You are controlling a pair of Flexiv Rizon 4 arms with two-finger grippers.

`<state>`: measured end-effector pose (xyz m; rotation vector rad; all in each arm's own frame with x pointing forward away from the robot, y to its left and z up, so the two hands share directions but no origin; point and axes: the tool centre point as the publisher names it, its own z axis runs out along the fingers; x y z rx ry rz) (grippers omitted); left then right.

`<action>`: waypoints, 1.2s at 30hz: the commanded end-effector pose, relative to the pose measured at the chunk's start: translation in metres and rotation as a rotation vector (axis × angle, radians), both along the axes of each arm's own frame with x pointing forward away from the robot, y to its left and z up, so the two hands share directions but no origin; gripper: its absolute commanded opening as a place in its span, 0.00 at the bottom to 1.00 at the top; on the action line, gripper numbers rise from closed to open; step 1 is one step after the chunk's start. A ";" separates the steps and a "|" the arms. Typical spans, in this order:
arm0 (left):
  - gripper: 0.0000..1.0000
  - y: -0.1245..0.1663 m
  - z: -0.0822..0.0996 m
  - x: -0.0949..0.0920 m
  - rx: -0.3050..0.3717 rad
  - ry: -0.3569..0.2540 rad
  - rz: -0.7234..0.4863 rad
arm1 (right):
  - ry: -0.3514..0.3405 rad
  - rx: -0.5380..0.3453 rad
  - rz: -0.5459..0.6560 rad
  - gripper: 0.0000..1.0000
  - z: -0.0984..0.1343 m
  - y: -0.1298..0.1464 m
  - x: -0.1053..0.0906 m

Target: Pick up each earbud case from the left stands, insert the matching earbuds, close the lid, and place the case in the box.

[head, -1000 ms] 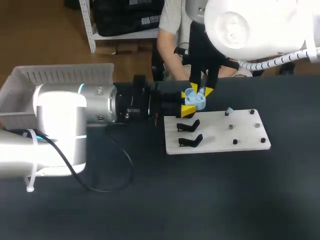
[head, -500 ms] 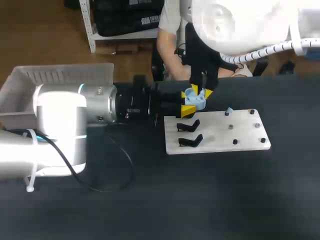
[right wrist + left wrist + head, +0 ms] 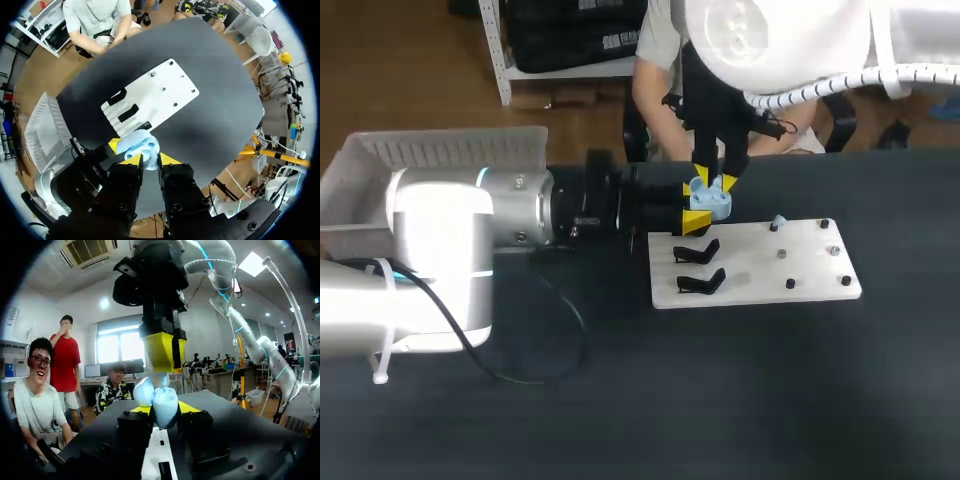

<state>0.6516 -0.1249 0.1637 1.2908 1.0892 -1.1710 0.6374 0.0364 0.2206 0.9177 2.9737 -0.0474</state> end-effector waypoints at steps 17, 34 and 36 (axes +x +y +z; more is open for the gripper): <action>0.00 0.000 -0.001 0.001 -0.003 -0.001 -0.001 | 0.022 -0.014 -0.031 0.00 -0.007 0.001 0.003; 0.00 0.000 -0.001 0.001 -0.003 -0.001 -0.001 | 0.051 -0.030 -0.041 0.00 -0.017 0.000 0.010; 0.00 0.000 -0.001 0.001 -0.003 -0.001 -0.001 | 0.052 -0.033 -0.042 0.00 -0.018 0.001 0.010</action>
